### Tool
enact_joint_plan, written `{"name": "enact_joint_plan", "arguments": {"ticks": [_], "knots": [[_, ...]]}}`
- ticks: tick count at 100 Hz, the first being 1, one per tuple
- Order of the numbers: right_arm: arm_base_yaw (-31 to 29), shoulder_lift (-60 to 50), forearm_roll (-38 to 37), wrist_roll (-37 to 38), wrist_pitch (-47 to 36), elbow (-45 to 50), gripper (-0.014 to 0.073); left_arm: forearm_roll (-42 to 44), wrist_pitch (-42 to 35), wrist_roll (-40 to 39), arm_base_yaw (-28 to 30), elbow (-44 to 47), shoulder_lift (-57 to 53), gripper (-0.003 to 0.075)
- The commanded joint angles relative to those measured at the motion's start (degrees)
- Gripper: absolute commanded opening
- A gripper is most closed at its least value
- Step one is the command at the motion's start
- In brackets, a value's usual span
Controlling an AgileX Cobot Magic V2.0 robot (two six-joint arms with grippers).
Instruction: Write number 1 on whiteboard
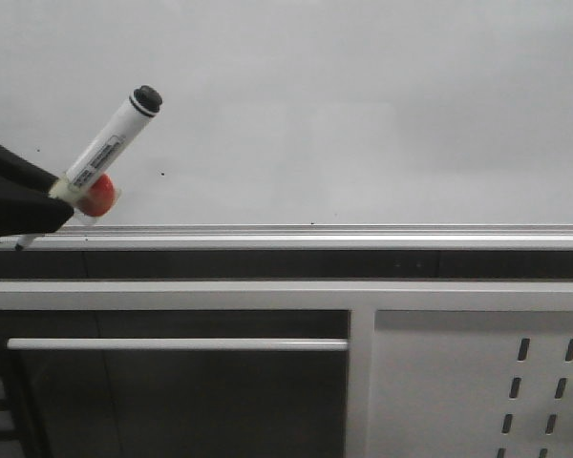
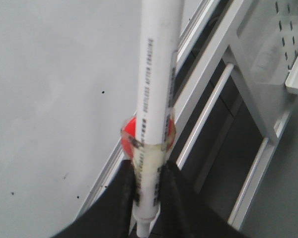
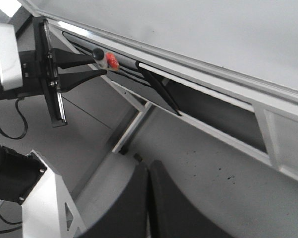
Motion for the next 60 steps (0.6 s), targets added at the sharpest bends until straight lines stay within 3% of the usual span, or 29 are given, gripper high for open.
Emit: {"name": "enact_joint_plan", "arguments": {"ticks": [1,35,60], "knots": [[0.0,1.9,4.4,-1.2,-0.3,-2.0,-0.0067,0.4,2.0,-0.1,-2.8,-4.0,-1.3,-0.0018],[2.8,2.7,10.1,-5.8,-3.9,-2.0,-0.0066,1.8,13.3,-0.1,-12.3,-10.0,-1.1,-0.0018],[19.4,8.2,8.7,-5.9,-15.0,-2.0,-0.0066,0.7,15.6,-0.7,-18.3,-11.4,-1.1,-0.0018]]}}
